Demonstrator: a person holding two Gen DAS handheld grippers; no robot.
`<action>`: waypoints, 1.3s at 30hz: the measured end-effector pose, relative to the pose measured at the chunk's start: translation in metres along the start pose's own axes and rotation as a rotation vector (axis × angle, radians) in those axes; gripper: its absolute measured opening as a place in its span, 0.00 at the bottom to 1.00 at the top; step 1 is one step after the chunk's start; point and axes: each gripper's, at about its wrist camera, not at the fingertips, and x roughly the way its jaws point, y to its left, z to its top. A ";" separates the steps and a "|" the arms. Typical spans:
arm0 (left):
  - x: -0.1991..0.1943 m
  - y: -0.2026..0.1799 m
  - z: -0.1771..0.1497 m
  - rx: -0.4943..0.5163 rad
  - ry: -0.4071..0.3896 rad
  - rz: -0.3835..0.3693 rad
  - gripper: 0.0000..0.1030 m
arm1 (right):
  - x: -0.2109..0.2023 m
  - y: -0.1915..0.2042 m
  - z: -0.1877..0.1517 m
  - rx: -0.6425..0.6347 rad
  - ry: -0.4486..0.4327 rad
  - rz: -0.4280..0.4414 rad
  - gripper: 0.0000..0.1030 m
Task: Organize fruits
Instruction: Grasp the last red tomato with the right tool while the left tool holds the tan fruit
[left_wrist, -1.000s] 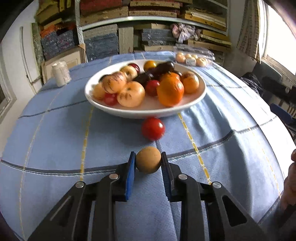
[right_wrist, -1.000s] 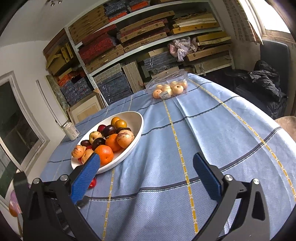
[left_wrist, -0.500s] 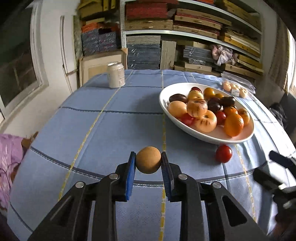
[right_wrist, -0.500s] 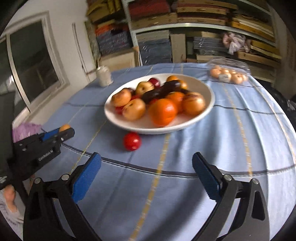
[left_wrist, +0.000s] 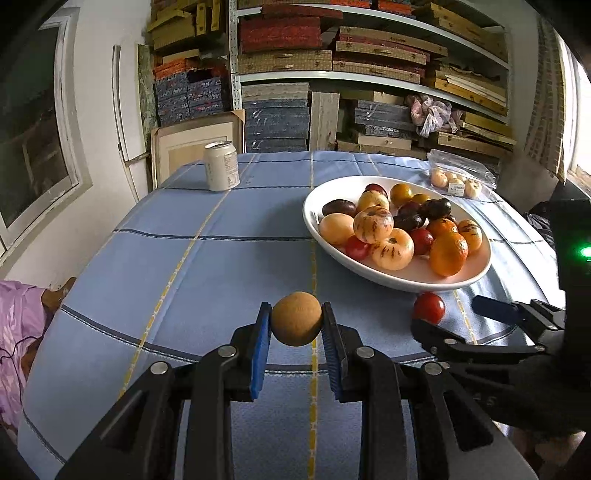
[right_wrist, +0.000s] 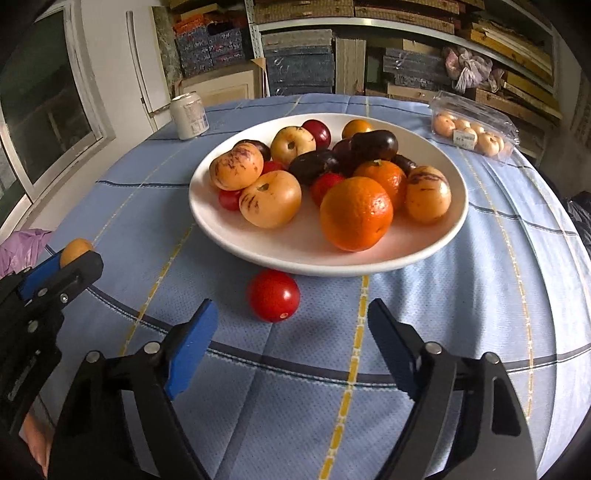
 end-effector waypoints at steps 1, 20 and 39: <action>-0.001 0.000 -0.001 0.001 0.000 0.000 0.26 | 0.001 0.001 0.000 -0.002 0.000 -0.003 0.78; 0.002 -0.003 0.000 0.008 0.006 0.006 0.26 | 0.010 0.003 -0.002 -0.022 0.021 0.030 0.29; 0.015 -0.004 -0.006 0.031 0.045 0.029 0.26 | -0.036 -0.008 -0.037 0.008 -0.044 0.087 0.28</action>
